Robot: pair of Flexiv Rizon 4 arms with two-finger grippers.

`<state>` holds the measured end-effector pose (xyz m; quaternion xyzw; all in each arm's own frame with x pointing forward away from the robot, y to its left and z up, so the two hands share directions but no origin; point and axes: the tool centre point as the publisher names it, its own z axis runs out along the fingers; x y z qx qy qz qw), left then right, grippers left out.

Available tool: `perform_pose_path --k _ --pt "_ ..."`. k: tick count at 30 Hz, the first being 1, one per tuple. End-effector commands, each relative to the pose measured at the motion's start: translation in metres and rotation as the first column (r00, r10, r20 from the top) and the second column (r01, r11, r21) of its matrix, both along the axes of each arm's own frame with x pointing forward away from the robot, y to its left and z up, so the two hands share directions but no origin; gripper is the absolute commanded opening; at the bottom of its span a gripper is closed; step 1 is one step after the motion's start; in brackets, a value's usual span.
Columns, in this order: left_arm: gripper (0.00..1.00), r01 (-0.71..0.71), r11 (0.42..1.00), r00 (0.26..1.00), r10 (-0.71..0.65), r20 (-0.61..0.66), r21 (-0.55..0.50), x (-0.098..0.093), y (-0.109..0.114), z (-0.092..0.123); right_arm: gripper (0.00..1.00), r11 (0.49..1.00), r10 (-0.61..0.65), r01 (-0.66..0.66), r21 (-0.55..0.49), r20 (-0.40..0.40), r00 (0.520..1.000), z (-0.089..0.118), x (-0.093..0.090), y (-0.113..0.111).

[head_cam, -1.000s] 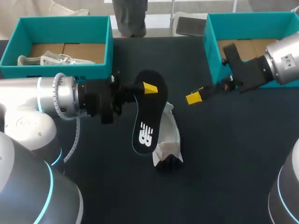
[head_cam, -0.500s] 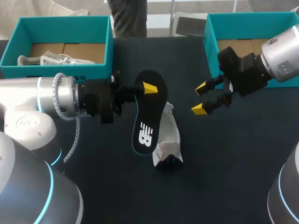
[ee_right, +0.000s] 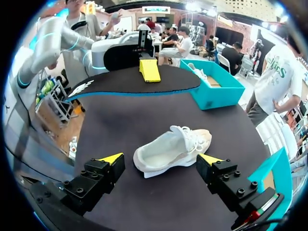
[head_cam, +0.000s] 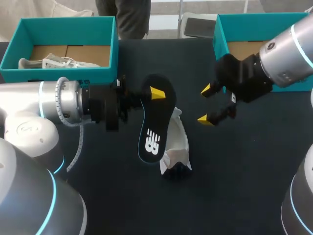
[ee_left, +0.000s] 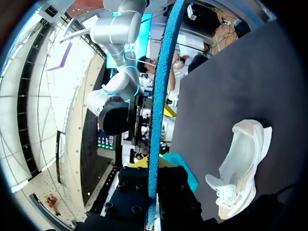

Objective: Take the shoe out of the shoebox, open the shoe tongue, remove and reinsert the insole, then place the shoe into the shoebox

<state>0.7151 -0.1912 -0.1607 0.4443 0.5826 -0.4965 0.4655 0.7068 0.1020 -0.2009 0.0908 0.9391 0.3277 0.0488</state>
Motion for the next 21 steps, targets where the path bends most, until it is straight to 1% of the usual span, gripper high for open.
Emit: perform_pose_path --k 1,2,3,5,6,7,8,9,11,12,15,16,21 --pt "0.00 0.004 1.000 0.999 -0.004 -0.044 -0.011 -0.022 0.006 -0.014 1.00 0.999 0.012 -0.009 -0.040 0.050 0.999 -0.008 0.002 -0.001" --pt "0.00 -0.003 1.000 0.999 0.002 -0.047 -0.013 -0.027 0.007 -0.016 1.00 0.998 0.020 -0.017 -0.054 0.048 0.999 -0.010 0.003 -0.002" --pt "0.00 -0.002 1.000 0.999 0.002 -0.053 -0.009 -0.031 0.009 -0.019 1.00 0.997 0.037 -0.031 -0.074 0.078 0.996 -0.011 0.004 -0.002" --pt "0.00 -0.011 1.000 0.996 0.009 -0.086 -0.024 -0.039 0.012 -0.024 1.00 0.994 0.065 -0.058 -0.096 0.074 0.995 -0.018 0.006 -0.009" --pt "0.00 -0.014 1.000 0.996 0.012 -0.093 -0.023 -0.043 0.013 -0.029 1.00 0.991 0.075 -0.065 -0.113 0.086 0.993 -0.020 0.007 -0.010" --pt "0.00 -0.017 0.999 0.994 0.014 -0.110 -0.030 -0.046 0.013 -0.033 1.00 0.991 0.083 -0.074 -0.108 0.085 0.993 -0.023 0.007 -0.011" --pt "0.00 -0.010 1.000 0.990 0.006 -0.138 -0.028 -0.049 0.014 -0.037 1.00 0.990 0.097 -0.086 -0.111 0.101 0.990 -0.026 0.008 -0.012" --pt "0.00 -0.018 0.999 0.988 0.012 -0.154 -0.039 -0.053 0.015 -0.042 1.00 0.986 0.096 -0.080 -0.144 0.110 0.989 -0.028 0.009 -0.012" --pt "0.00 -0.020 0.999 0.983 0.012 -0.186 -0.037 -0.059 0.017 -0.051 1.00 0.982 0.130 -0.111 -0.153 0.119 0.984 -0.034 0.010 -0.010" --pt "0.00 -0.028 0.999 0.976 0.017 -0.215 -0.046 -0.060 0.018 -0.055 1.00 0.978 0.132 -0.111 -0.177 0.115 0.985 -0.038 0.010 -0.010" --pt "0.00 -0.032 0.998 0.964 0.017 -0.264 -0.052 -0.067 0.020 -0.065 1.00 0.981 0.137 -0.116 -0.155 0.130 0.982 -0.052 0.006 -0.009" --pt "0.00 -0.034 0.998 0.958 0.017 -0.285 -0.055 -0.066 0.021 -0.069 1.00 0.983 0.148 -0.130 -0.132 0.137 0.979 -0.057 0.004 -0.007" --pt "0.00 -0.039 0.997 0.935 0.015 -0.354 -0.061 -0.071 0.021 -0.087 1.00 0.984 0.160 -0.144 -0.108 0.153 0.975 -0.071 -0.005 -0.002"
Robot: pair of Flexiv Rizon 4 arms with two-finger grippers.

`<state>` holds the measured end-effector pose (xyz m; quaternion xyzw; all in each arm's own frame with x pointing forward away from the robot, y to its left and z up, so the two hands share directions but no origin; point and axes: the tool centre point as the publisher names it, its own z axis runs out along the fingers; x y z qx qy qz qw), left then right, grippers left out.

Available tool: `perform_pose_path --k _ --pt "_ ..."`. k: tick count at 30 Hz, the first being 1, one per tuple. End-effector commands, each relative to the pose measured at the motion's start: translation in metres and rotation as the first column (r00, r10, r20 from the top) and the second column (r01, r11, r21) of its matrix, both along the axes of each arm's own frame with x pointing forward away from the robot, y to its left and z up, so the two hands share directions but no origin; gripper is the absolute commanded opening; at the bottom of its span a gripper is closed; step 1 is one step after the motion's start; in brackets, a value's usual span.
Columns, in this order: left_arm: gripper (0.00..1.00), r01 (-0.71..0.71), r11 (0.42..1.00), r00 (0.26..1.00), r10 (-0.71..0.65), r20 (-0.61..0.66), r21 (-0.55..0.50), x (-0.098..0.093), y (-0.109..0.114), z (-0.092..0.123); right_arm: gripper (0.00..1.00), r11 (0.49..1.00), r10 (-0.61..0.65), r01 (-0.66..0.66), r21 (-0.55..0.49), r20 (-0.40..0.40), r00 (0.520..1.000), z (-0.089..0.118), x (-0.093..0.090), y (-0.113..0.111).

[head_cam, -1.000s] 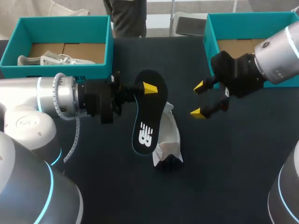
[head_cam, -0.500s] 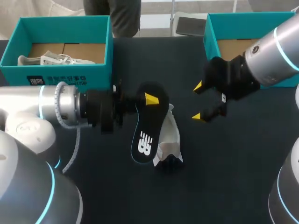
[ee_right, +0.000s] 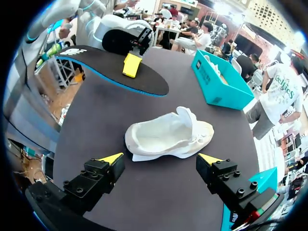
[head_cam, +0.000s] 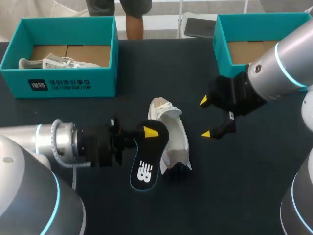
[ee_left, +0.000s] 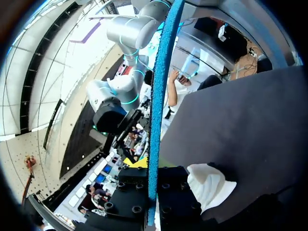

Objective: Take the shoe out of the shoebox, open the shoe tongue, remove and reinsert the insole, then place the shoe into the shoebox

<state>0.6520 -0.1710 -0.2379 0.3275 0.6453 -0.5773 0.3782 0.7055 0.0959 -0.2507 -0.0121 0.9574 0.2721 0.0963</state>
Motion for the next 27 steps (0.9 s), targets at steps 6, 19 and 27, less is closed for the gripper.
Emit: perform_pose_path --k 6,19,27 --pt "0.00 0.017 0.999 0.997 -0.019 -0.069 -0.035 -0.013 -0.011 -0.029 1.00 1.000 -0.029 0.029 0.011 -0.041 0.999 -0.040 -0.009 0.003" --pt "0.00 0.024 1.000 0.997 -0.025 -0.077 -0.010 -0.016 -0.020 -0.034 1.00 0.999 -0.054 0.053 -0.006 -0.054 0.997 -0.042 -0.011 0.002" --pt "0.00 0.060 0.998 0.994 -0.062 -0.090 -0.031 -0.015 -0.032 -0.038 1.00 0.999 -0.027 0.027 -0.019 -0.029 0.999 -0.052 -0.004 -0.001"
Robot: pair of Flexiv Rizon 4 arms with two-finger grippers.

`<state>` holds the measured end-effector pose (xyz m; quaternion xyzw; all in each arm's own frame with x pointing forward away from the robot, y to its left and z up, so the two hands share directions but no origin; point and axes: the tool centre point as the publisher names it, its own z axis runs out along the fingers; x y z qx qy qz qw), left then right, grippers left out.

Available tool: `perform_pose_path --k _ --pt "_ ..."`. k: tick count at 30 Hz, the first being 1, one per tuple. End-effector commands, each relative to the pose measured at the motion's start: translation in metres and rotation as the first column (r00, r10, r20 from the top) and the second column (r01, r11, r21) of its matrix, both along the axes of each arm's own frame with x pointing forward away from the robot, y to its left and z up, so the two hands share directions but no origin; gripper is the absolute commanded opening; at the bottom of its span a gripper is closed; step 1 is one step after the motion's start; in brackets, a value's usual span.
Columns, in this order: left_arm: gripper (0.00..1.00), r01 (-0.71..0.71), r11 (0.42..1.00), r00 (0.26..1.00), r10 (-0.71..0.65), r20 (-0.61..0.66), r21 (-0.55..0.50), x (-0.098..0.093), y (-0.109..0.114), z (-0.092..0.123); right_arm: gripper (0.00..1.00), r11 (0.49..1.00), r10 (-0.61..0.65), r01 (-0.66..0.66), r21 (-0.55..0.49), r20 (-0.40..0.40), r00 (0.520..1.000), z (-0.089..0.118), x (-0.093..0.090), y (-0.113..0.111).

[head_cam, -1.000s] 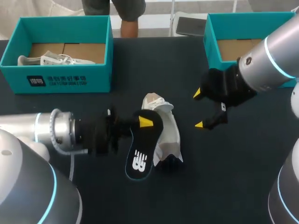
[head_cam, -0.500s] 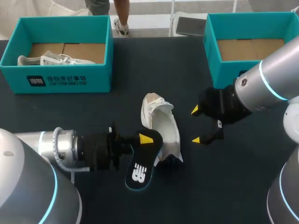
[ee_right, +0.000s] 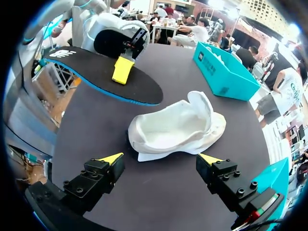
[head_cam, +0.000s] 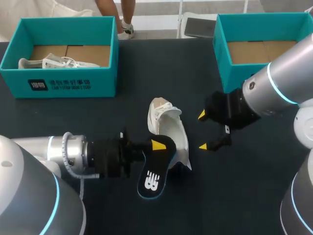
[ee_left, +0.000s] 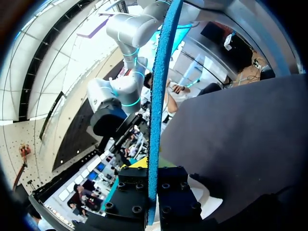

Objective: Take the shoe out of the shoebox, open the shoe tongue, remove and reinsert the insole, then place the shoe into the shoebox

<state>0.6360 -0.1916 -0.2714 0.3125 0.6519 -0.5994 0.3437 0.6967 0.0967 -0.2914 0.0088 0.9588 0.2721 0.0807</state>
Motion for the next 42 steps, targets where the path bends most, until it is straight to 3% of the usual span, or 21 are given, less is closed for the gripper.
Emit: perform_pose_path --k 1,3,10,15,24,42 --pt "0.00 0.039 0.999 0.999 -0.039 -0.013 -0.023 0.001 -0.015 -0.006 1.00 1.000 0.000 0.000 -0.022 0.020 1.000 -0.012 0.006 -0.003" --pt "0.00 0.050 0.998 0.999 -0.051 -0.017 -0.037 0.001 -0.021 -0.008 1.00 1.000 0.006 -0.006 -0.004 0.050 0.999 -0.014 0.010 -0.005" --pt "0.00 0.067 0.996 0.997 -0.070 -0.042 -0.057 0.005 -0.036 -0.012 1.00 0.997 0.072 -0.072 -0.006 0.007 0.997 -0.034 0.023 -0.004" --pt "0.00 0.066 0.996 0.996 -0.069 -0.051 -0.060 0.009 -0.037 -0.013 1.00 0.997 0.070 -0.071 0.002 0.058 0.996 -0.047 0.027 0.000" --pt "0.00 0.065 0.997 0.997 -0.068 -0.047 -0.051 0.012 -0.036 -0.010 1.00 0.995 0.090 -0.087 -0.048 0.081 0.993 -0.045 0.032 0.020" --pt "0.00 0.066 0.997 0.993 -0.069 -0.090 -0.041 0.020 -0.052 -0.028 1.00 0.989 0.106 -0.099 -0.107 0.067 0.992 -0.047 0.034 0.026"
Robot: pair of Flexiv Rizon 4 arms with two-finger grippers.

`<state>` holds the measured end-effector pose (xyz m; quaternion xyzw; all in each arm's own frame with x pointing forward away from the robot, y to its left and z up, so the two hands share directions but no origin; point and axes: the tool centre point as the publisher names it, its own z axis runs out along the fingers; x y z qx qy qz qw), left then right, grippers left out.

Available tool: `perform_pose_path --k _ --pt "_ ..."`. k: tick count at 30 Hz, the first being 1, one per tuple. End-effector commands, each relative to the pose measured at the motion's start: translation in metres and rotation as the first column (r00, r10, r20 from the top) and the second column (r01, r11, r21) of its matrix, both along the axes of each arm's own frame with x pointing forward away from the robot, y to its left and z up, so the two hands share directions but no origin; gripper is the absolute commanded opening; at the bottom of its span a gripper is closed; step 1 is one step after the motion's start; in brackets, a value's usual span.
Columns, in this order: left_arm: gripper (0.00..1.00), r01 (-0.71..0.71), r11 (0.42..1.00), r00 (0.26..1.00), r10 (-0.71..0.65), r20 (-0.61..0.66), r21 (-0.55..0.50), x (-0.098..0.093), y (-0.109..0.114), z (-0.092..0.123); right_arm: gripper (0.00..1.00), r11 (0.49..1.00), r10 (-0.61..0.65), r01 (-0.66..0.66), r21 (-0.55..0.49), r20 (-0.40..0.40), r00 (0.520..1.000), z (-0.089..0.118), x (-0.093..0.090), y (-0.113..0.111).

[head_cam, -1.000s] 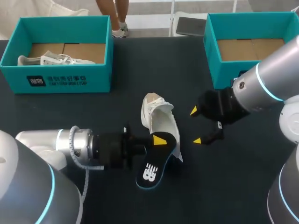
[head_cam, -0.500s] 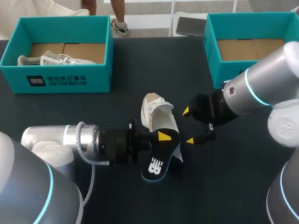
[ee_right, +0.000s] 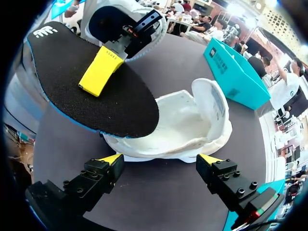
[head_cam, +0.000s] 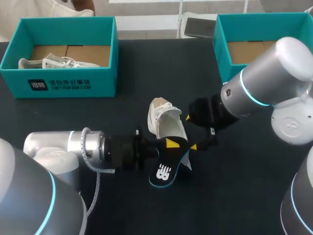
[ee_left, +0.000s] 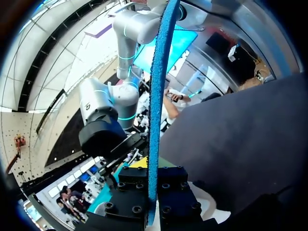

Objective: Take the shoe out of the shoebox, open the shoe tongue, remove and reinsert the insole, then place the shoe into the shoebox

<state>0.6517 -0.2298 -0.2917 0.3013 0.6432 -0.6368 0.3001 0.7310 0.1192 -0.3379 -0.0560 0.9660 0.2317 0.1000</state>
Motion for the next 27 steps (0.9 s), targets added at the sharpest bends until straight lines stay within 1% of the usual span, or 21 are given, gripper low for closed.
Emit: perform_pose_path --k 1,7,14,20,27 --pt "0.00 -0.007 1.000 1.000 0.007 -0.002 0.007 0.004 -0.015 -0.010 1.00 1.000 -0.005 0.005 -0.011 0.003 1.000 -0.001 -0.001 0.003" --pt "0.00 -0.026 0.999 1.000 0.026 -0.017 0.024 0.007 -0.014 -0.021 1.00 1.000 -0.005 0.005 -0.011 0.003 1.000 -0.001 -0.001 0.003" --pt "0.00 -0.044 0.998 0.998 0.046 -0.043 0.036 0.018 -0.016 -0.035 1.00 1.000 -0.005 0.005 -0.011 0.003 1.000 -0.001 -0.001 0.003" --pt "0.00 -0.066 0.997 0.996 0.069 -0.064 0.048 0.035 -0.014 -0.049 1.00 1.000 -0.005 0.005 -0.011 0.003 1.000 -0.001 -0.001 0.003" --pt "0.00 -0.097 0.993 0.992 0.101 -0.070 0.060 0.055 -0.013 -0.053 1.00 1.000 -0.005 0.005 -0.011 0.003 1.000 -0.001 -0.001 0.003"
